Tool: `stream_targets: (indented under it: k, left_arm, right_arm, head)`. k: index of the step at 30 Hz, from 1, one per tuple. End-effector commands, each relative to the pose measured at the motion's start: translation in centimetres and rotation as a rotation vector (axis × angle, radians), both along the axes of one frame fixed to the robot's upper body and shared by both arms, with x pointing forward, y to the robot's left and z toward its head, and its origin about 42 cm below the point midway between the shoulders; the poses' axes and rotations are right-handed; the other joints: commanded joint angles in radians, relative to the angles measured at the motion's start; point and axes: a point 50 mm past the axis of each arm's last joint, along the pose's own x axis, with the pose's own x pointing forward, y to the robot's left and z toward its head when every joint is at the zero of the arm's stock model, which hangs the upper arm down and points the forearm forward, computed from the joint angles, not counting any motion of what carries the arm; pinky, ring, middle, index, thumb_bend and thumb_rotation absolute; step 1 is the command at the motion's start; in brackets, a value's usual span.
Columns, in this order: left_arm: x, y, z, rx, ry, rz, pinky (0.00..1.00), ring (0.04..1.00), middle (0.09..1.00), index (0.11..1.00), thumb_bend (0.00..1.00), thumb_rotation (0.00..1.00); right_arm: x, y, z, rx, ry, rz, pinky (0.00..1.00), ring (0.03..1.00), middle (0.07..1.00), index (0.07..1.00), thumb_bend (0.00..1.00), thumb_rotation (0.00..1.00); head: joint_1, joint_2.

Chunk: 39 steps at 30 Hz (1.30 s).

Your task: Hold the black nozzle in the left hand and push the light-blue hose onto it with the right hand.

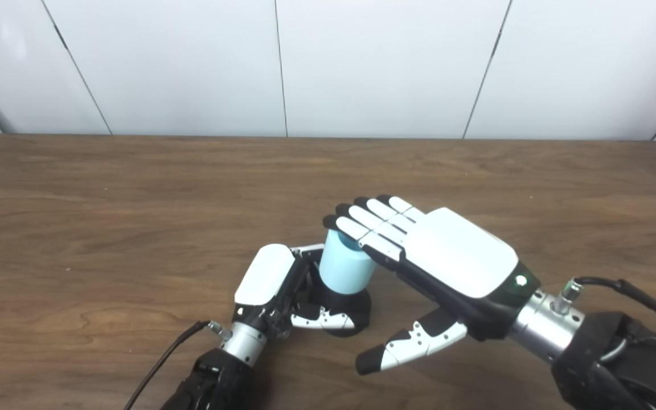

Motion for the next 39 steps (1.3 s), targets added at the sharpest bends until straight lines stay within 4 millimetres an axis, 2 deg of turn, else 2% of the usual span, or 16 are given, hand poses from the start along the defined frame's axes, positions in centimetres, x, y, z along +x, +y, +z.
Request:
stream_targets:
  k: [1, 12, 18, 32, 39]
  left_arm:
    - [-2.6, 1.0, -5.4, 0.135, 0.263, -0.029, 0.30, 0.406, 0.469, 0.530, 0.47, 0.00]
    - [-2.7, 1.0, -5.3, 0.134, 0.265, -0.026, 0.29, 0.388, 0.454, 0.524, 0.47, 0.00]
    - [-2.7, 1.0, -5.1, 0.138, 0.262, -0.026, 0.31, 0.413, 0.476, 0.535, 0.47, 0.00]
    - [-2.8, 0.8, -5.0, 0.148, 0.271, -0.033, 0.30, 0.406, 0.474, 0.532, 0.47, 0.00]
    - [-2.8, 0.7, -5.0, 0.149, 0.289, -0.041, 0.31, 0.416, 0.475, 0.538, 0.47, 0.00]
  right_arm:
    - [0.1, 0.1, 0.8, -0.001, -0.053, 0.004, 1.00, 1.000, 1.000, 0.992, 0.68, 1.00]
    - [0.0, -0.3, -0.2, -0.046, -0.002, -0.025, 1.00, 1.000, 1.000, 0.970, 0.69, 1.00]
    - [-0.3, -0.4, -1.1, -0.049, 0.027, -0.021, 1.00, 1.000, 1.000, 0.958, 0.68, 1.00]
    - [-0.7, 0.4, -2.4, -0.047, 0.058, 0.008, 0.97, 1.000, 0.992, 0.955, 0.68, 1.00]
    - [-0.1, 1.1, -2.1, -0.055, 0.051, 0.028, 0.97, 1.000, 1.000, 0.974, 0.68, 1.00]
  head:
    - [0.001, 0.000]
    - [0.004, 0.004]
    - [0.003, 0.006]
    - [0.005, 0.011]
    - [0.004, 0.014]
